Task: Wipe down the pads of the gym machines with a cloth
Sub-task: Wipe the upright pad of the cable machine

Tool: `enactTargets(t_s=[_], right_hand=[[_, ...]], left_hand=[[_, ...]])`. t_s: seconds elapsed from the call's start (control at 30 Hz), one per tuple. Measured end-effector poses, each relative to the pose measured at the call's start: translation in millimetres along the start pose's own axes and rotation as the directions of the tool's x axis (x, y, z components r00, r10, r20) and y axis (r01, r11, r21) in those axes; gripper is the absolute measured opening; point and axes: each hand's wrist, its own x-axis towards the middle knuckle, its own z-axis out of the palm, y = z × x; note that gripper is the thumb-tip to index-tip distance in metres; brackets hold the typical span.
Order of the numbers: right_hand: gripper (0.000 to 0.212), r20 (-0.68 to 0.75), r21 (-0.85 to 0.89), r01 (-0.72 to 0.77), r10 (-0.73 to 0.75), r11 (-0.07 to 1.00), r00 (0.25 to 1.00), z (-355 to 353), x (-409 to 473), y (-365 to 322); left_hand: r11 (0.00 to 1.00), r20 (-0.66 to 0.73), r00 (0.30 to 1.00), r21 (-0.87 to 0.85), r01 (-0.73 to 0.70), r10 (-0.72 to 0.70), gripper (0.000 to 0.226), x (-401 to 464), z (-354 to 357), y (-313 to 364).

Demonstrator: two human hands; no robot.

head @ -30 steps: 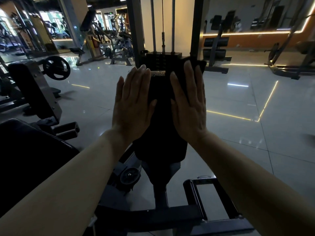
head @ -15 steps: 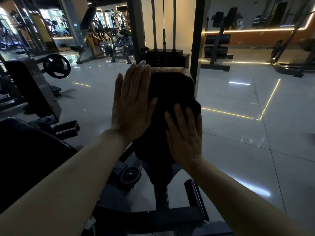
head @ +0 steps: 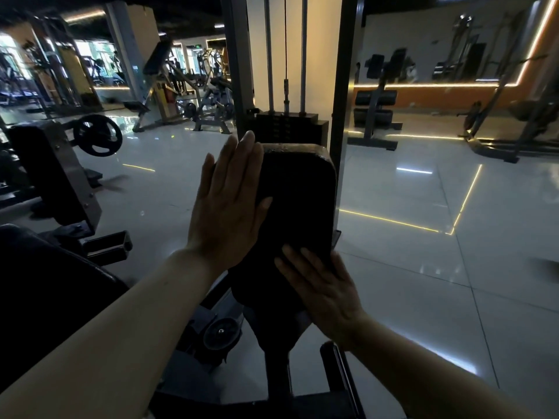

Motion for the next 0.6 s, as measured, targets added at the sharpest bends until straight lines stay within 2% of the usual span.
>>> enactTargets(t_s=[0.1, 0.17, 0.3, 0.37, 0.5, 0.6], right_hand=[[0.059, -0.144, 0.018, -0.101, 0.103, 0.995, 0.984, -9.3, 48.9, 18.7], [0.063, -0.177, 0.051, -0.144, 0.151, 0.988, 0.973, -18.3, 81.0, 30.4], [0.048, -0.215, 0.166, -0.253, 0.285, 0.953, 0.934, -34.2, 127.1, 45.5], [0.048, -0.241, 0.191, -0.290, 0.332, 0.938, 0.912, -33.8, 129.8, 40.5], [0.056, -0.243, 0.085, -0.231, 0.245, 0.969, 0.938, -12.2, 87.6, 15.8], [0.065, -0.097, -0.030, -0.093, 0.089, 0.995, 0.991, 6.1, 25.5, -8.6]], left_hand=[[1.000, 0.008, 1.000, 0.003, -0.015, 0.015, 0.056, -0.8, -1.1, -1.7], [1.000, -0.002, 1.000, 0.006, -0.018, 0.018, 0.056, -3.0, -0.3, -3.2], [1.000, -0.067, 0.998, -0.020, 0.001, -0.002, 0.058, -15.8, 7.4, -2.5], [1.000, -0.096, 0.995, -0.011, 0.004, -0.005, 0.059, -24.5, 12.8, -2.3], [0.999, -0.118, 0.992, 0.005, -0.034, 0.034, 0.058, -30.6, 16.3, -7.4], [0.999, -0.104, 0.993, 0.005, -0.049, 0.049, 0.057, -29.8, 12.8, -9.1]])
